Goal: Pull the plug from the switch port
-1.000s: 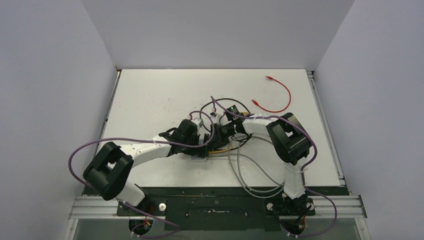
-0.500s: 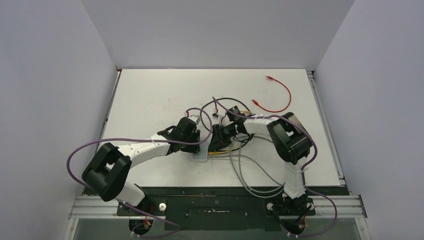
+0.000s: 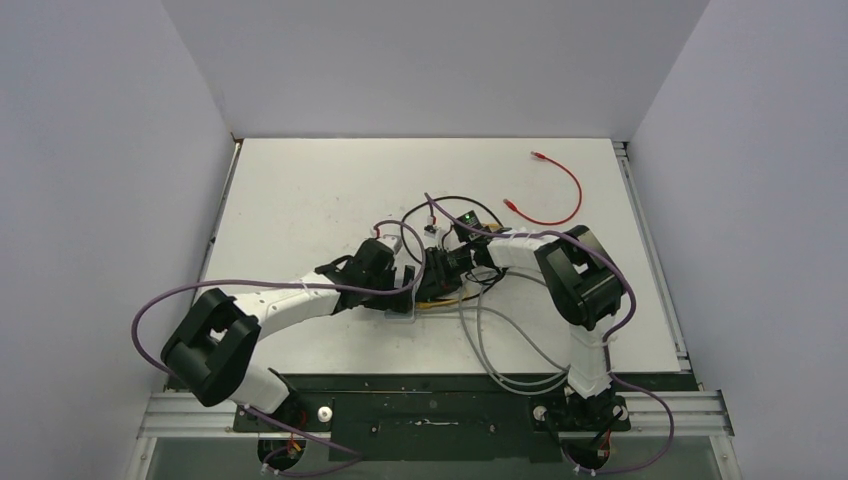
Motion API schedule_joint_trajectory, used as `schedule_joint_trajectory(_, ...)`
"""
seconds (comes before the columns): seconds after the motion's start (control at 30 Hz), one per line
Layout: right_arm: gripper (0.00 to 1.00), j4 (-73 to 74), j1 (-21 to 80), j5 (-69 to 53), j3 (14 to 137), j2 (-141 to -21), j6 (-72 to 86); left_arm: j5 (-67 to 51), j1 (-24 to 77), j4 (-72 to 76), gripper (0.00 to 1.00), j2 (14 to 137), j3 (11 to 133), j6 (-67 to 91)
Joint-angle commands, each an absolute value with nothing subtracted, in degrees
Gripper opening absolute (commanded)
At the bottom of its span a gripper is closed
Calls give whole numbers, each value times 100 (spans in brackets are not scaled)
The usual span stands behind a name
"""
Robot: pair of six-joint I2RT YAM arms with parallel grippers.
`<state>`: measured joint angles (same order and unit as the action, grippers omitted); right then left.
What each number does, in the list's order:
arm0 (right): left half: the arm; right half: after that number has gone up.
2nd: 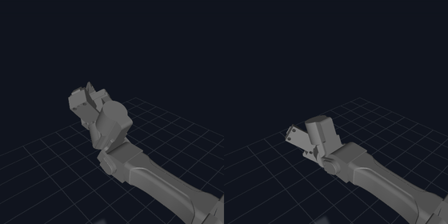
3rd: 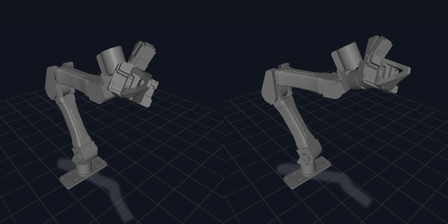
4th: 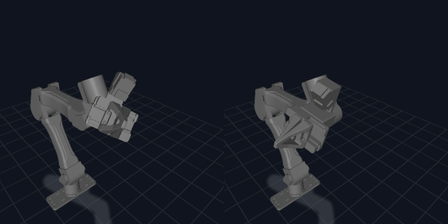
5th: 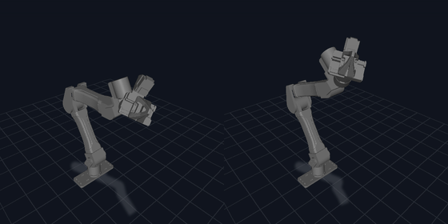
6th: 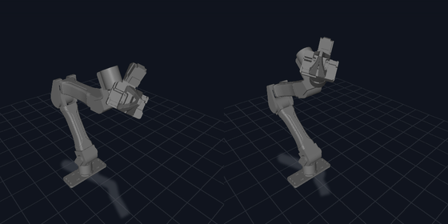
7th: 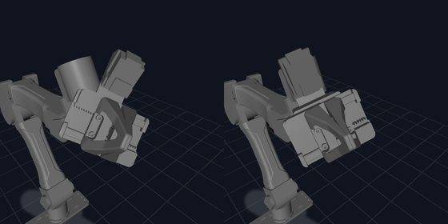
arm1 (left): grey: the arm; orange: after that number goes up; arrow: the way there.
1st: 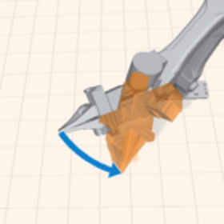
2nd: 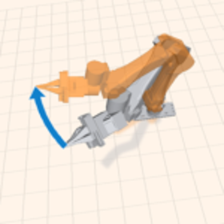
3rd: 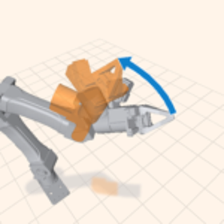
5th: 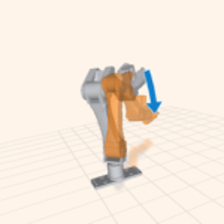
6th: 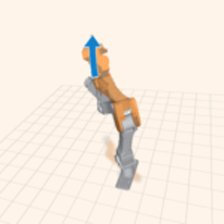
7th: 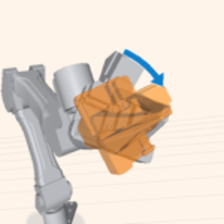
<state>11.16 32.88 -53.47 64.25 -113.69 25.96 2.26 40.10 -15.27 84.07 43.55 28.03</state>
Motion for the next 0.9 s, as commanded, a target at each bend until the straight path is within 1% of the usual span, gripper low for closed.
schedule_joint_trajectory(0.0,5,930,3329,-5140,6387,-11087,2579,82,4073,-1413,96,8044,4236,2751)
schedule_joint_trajectory(0.37,5,490,3330,-5340,6255,-10806,2723,0,4096,-1116,96,7686,3843,2910)
schedule_joint_trajectory(0.57,5,203,3330,-5544,6161,-10566,2749,-398,3997,-829,96,7551,3705,3097)
schedule_joint_trajectory(0.7,5,322,3322,-5571,6207,-10444,2607,-976,3602,-424,96,7162,3472,3287)
schedule_joint_trajectory(0.87,5,532,3327,-5733,6318,-10229,2370,-2049,2742,392,96,6599,3050,3749)
